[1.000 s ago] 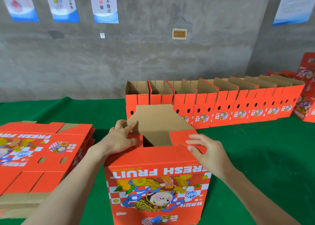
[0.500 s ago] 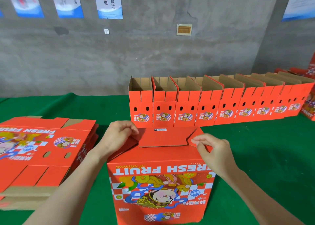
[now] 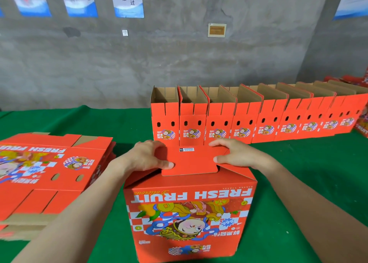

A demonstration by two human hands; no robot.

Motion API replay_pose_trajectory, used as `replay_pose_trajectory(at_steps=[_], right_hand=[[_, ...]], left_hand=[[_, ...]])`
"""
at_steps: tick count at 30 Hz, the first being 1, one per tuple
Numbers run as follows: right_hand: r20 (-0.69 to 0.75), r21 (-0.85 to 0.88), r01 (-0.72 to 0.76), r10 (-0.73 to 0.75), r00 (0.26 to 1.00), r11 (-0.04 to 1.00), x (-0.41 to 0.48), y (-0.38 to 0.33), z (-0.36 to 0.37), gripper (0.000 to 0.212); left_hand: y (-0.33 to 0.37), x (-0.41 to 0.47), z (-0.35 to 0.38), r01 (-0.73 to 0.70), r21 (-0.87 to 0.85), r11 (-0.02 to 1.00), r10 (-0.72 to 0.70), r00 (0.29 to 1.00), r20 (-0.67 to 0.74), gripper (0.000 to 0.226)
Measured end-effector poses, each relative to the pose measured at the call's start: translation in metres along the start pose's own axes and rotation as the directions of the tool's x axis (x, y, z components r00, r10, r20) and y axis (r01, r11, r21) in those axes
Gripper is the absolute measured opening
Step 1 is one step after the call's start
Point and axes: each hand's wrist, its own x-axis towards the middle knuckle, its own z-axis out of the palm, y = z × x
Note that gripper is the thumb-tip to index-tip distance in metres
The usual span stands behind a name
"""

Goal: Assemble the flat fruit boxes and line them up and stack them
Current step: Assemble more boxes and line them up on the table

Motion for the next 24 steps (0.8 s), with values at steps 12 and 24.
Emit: replay_pose_trajectory(at_steps=[12,24], right_hand=[[-0.154,-0.285,-0.034,-0.011,0.988,0.958,0.008,0.004,0.021,0.059],[-0.15,-0.192,0.018,-0.047,0.988,0.981,0.012,0.013,0.021,0.051]], left_hand=[[-0.005,0.005,0.014,0.041,0.226,0.973,-0.019,0.995,-0.101,0.076],[-0.005,0.002,0.009,-0.035,-0.013,0.999,0.033,0.993,-0.115,0.076]])
